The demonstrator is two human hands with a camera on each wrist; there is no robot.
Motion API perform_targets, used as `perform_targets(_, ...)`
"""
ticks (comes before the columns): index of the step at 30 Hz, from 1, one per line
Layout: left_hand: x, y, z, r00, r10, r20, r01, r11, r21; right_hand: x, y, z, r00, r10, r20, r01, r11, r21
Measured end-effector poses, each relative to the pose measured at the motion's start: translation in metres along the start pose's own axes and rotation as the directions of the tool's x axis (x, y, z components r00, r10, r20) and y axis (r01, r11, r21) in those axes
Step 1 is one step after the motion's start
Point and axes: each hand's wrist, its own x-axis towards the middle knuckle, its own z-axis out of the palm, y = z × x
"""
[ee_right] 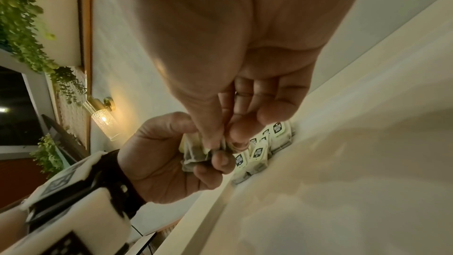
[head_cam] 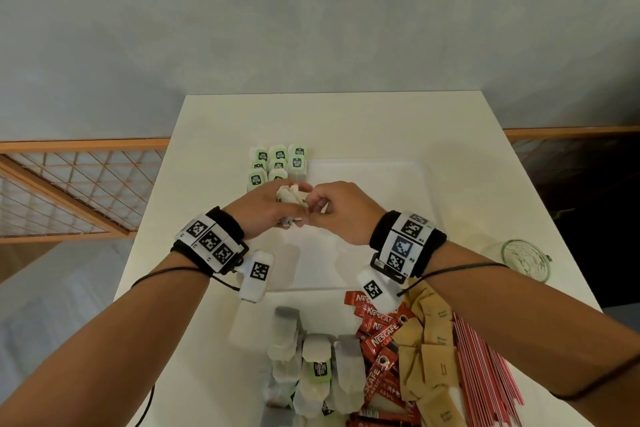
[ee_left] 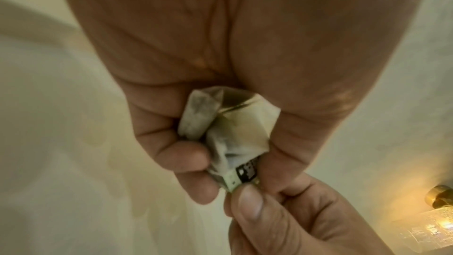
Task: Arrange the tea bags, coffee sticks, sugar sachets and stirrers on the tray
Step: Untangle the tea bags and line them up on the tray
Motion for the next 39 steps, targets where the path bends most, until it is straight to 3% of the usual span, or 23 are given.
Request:
perform_targets(10, -0.003, -0.001, 0.003, 0.995, -0.003, -0.095, -0.014, 0.984, -0.175, -0.002, 0.015, -0.011, 0.993, 0.091, -0.070, -0.084, 0.992, 0.088)
perform_targets(19, -0.009, -0.001, 0.004, 0.989, 0.006, -0.149, -0.039, 0.975, -0.221, -0.006, 0.010, -0.029, 0.985, 0.148, -0.091, -0.113, 0.942, 0.316)
perform_targets(25, -0.008, 0.004, 0.008, 0.987, 0.021, -0.159, -0.056, 0.974, -0.218, -0.012, 0.006, -0.028, 0.998, 0.018, 0.064, -0.032, 0.977, 0.211)
perform_targets(30, -0.009, 0.007, 0.010, 0.990, 0.027, -0.141, -0.059, 0.973, -0.225, -0.006, 0.001, -0.031, 0.992, 0.122, -0.043, -0.099, 0.929, 0.355)
perform_targets(36, -0.010, 0.010, 0.010, 0.993, 0.059, -0.099, -0.070, 0.991, -0.116, -0.001, -0.003, -0.027, 0.997, 0.036, -0.074, -0.018, 0.971, 0.237)
perform_targets(39, -0.012, 0.012, 0.010, 0.990, 0.063, -0.128, -0.074, 0.994, -0.081, -0.001, -0.008, -0.029, 0.991, 0.070, -0.111, -0.040, 0.966, 0.255)
